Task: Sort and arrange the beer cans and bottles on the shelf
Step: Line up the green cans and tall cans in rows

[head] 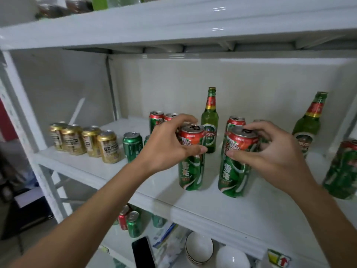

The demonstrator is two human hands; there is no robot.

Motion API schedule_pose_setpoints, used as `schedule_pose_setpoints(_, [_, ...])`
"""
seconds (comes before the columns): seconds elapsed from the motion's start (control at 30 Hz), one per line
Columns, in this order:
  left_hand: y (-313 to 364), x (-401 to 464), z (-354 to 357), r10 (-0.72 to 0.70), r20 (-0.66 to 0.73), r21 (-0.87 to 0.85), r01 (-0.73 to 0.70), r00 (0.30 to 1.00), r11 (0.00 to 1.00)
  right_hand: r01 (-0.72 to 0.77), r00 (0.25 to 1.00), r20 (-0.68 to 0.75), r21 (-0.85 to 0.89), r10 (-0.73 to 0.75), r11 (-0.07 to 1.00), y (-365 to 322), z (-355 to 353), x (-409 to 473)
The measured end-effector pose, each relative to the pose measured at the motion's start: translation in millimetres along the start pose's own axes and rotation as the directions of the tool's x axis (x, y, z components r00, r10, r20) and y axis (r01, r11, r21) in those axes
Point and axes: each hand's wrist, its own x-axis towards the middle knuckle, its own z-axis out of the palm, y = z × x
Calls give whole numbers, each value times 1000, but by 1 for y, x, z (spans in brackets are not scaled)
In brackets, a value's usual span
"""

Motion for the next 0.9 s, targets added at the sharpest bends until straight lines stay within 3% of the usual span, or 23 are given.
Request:
schedule_pose_setpoints(0.43, [-59, 49, -36, 39, 60, 52, -42, 997, 998, -4, 1000, -7, -147, 3, 989, -15, 90, 35])
schedule_pose_setpoints(0.9, [-92, 91, -21, 104, 258, 401, -204, 961, 893, -131, 991, -4, -83, 131, 988, 7, 124, 48])
